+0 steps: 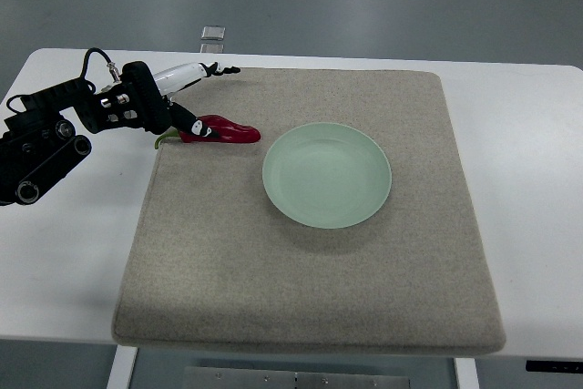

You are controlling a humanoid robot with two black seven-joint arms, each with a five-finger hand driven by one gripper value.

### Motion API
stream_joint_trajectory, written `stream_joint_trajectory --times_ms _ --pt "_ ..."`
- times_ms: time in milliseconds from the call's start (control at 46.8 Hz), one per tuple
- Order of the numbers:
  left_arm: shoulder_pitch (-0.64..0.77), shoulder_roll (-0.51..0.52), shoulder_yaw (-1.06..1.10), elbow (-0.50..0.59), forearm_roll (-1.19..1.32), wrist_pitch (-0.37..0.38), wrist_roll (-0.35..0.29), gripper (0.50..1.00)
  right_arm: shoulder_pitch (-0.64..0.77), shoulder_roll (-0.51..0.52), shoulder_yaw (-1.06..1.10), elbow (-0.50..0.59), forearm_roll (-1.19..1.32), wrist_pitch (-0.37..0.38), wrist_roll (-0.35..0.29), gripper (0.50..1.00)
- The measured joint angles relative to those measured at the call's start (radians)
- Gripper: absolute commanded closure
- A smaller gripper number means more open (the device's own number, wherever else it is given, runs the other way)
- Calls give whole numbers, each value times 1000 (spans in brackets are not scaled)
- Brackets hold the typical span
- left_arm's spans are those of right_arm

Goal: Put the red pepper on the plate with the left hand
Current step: 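Close the left hand's fingers around the red chili pepper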

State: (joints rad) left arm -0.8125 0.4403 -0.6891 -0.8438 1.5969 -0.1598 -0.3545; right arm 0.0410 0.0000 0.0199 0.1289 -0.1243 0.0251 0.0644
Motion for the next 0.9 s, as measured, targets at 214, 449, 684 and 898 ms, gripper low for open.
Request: stream_joint_trajectory --times_ms 214,449,684,898 --pt "-2 0 0 -24 78 6 -1 626 0 0 0 0 0 0 0 572" --pt "0 1 18 -34 122 38 -2 677 0 0 0 0 0 0 0 572" --pt "-3 12 31 -34 132 43 -4 716 0 0 0 0 0 0 0 572" --pt "-2 12 31 -34 158 43 -11 716 0 0 0 0 0 0 0 572"
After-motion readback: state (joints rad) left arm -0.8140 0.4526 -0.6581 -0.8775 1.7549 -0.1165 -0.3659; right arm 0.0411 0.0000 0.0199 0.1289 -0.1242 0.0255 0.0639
